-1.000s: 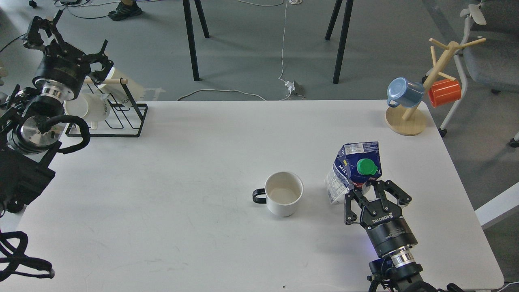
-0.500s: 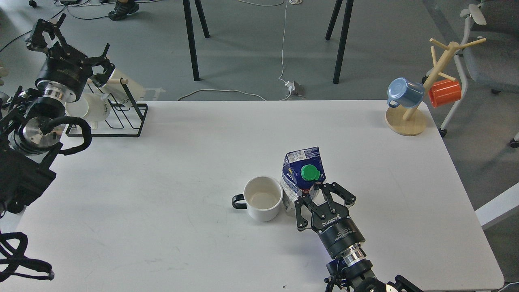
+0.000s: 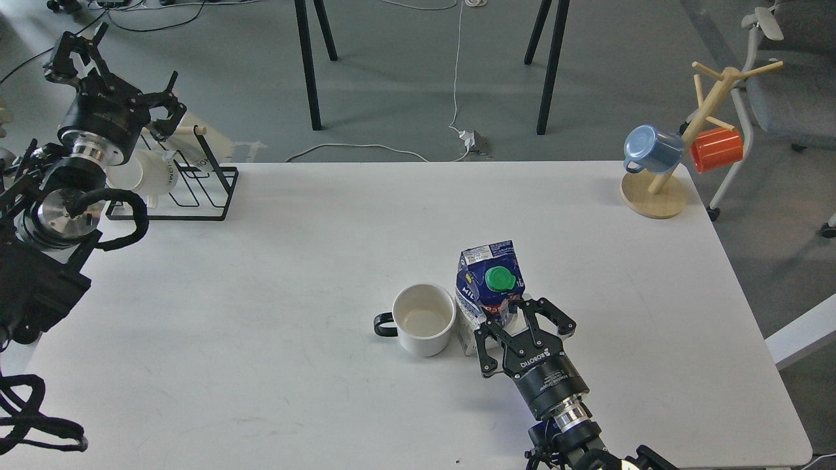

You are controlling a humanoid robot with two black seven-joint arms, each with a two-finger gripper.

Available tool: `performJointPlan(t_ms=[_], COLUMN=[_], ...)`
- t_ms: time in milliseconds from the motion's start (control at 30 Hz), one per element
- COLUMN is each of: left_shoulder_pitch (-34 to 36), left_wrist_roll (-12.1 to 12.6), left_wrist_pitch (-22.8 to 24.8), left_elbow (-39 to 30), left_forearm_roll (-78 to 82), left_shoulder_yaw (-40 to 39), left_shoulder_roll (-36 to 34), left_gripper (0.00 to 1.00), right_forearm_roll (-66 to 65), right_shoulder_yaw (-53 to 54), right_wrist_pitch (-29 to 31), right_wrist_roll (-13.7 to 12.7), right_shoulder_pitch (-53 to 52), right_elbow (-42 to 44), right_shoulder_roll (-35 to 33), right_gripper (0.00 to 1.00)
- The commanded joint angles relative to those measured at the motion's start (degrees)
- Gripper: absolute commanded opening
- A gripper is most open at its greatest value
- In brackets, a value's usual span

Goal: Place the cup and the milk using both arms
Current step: 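Slide the milk carton with the right gripper next to the white mug, then open the right gripper and withdraw it away from the carton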

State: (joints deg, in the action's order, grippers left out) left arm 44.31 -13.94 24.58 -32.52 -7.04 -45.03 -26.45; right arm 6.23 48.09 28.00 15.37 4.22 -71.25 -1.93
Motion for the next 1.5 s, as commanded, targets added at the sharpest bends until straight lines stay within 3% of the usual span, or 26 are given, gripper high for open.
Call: performJointPlan(t_ms=[0, 167, 400, 700, 833, 1033, 1167, 1300, 1467], left_shoulder_pitch=[0.1, 0.0, 0.1, 0.1, 0.1, 0.1, 0.1, 0.0, 0.3], left_wrist_roll=[-0.2, -0.3, -0.3, -0.3, -0.2, 0.0, 0.0, 0.0, 0.0], left_wrist_pitch=[0.0, 0.1, 0.1, 0.2, 0.6, 0.4, 0.6, 0.8, 0.8], left_elbow=[0.0, 0.0, -0.1, -0.1, -0.1, -0.1, -0.3, -0.6, -0.7], left_forearm_roll=[-0.1, -0.1, -0.1, -0.1, -0.2, -0.2, -0.3, -0.4, -0.4], left_shoulder_yaw=[0.9, 0.9, 0.9, 0.9, 0.7, 0.7, 0.5, 0.5, 0.2], left_shoulder_roll=[0.0, 0.0, 0.0, -0.2, -0.3, -0.5, -0.4, 0.2, 2.2], left_gripper=[1.0, 1.0, 1.0, 1.0, 1.0, 1.0, 1.0, 1.0, 1.0], right_forearm_roll=[0.0, 0.0, -0.2, -2.6, -3.2, -3.1, -2.6, -2.4, -2.3], right_shoulder_yaw=[0.1, 0.2, 0.0, 0.4, 1.3, 11.5, 19.1, 19.7, 19.1], right_wrist_pitch=[0.0, 0.0, 0.0, 0.0, 0.0, 0.0, 0.0, 0.0, 0.0], right_wrist_roll=[0.0, 0.1, 0.1, 0.1, 0.1, 0.2, -0.3, -0.3, -0.5], right_shoulder_pitch=[0.1, 1.0, 4.7, 11.9, 12.8, 11.7, 5.1, -7.1, -20.1], right_elbow=[0.1, 0.0, -3.0, -10.3, -13.4, -16.8, -15.2, -11.0, 1.8], right_shoulder_roll=[0.0, -0.2, -1.7, -10.8, -18.0, -25.2, -25.5, -24.6, -21.8], right_gripper=[0.8, 0.95, 0.97, 0.98, 0.98, 0.98, 0.98, 0.98, 0.98])
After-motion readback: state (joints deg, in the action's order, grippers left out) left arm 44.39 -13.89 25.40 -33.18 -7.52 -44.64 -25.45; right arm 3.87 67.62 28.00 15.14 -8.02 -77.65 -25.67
